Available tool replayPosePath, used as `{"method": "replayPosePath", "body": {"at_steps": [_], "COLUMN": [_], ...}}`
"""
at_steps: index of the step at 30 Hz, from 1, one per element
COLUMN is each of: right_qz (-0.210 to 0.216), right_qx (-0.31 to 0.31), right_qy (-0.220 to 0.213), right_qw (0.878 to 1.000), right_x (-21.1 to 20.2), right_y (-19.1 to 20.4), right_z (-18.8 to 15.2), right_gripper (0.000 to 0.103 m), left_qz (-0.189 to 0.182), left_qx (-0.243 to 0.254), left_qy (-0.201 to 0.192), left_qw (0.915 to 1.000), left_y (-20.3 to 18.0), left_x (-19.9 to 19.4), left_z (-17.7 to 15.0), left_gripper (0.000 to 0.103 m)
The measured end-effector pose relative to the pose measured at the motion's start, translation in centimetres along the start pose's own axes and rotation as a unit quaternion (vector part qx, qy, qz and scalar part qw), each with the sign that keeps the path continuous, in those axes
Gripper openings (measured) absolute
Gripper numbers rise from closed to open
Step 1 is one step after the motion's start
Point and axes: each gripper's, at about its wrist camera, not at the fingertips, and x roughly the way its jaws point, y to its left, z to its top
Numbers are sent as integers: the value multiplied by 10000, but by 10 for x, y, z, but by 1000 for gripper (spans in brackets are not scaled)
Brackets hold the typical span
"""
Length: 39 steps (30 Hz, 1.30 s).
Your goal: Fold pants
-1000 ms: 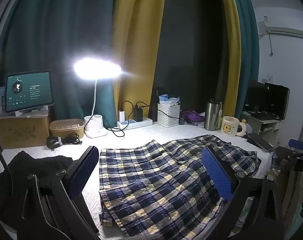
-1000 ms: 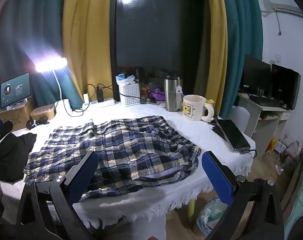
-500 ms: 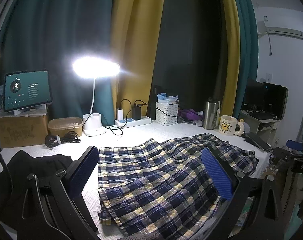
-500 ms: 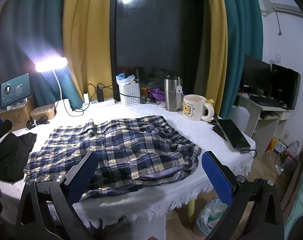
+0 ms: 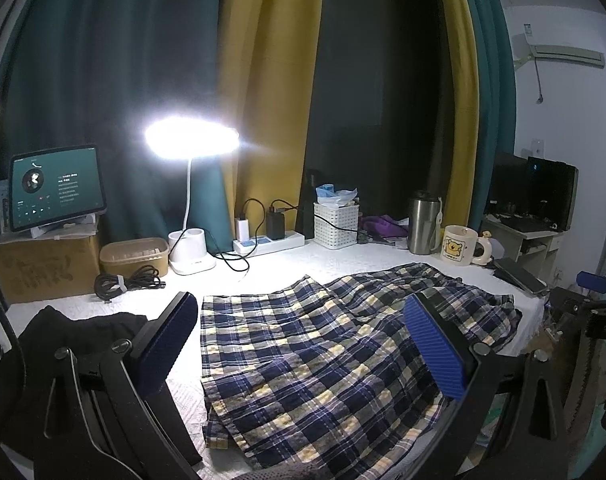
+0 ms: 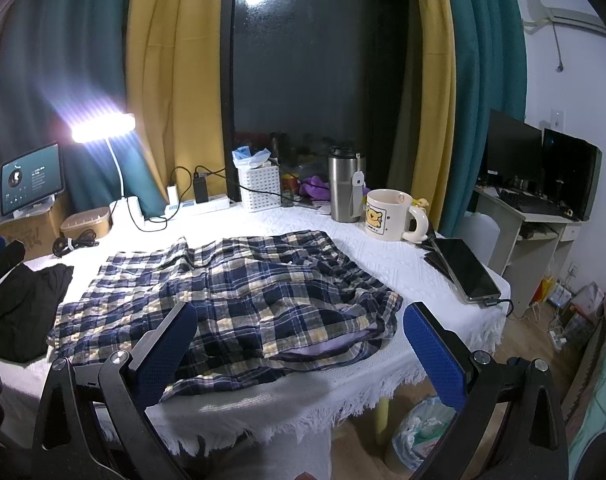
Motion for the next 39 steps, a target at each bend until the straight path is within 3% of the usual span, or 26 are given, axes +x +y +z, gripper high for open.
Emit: {"method": "replayPosePath", "body": {"at_steps": [39], "right_qz": [-9], "right_qx": [-7], "right_qy": [-3], "right_qw": [10000], "right_x": [0], "right_y": [0], "right_z": [0], "right_gripper": [103], "left_qz": [-124], "left_qx": [14], "left_qy": [126], "left_qw": [9998], "left_y": [2], "left_x": [-1], "left_z": [0], "left_gripper": [102]}}
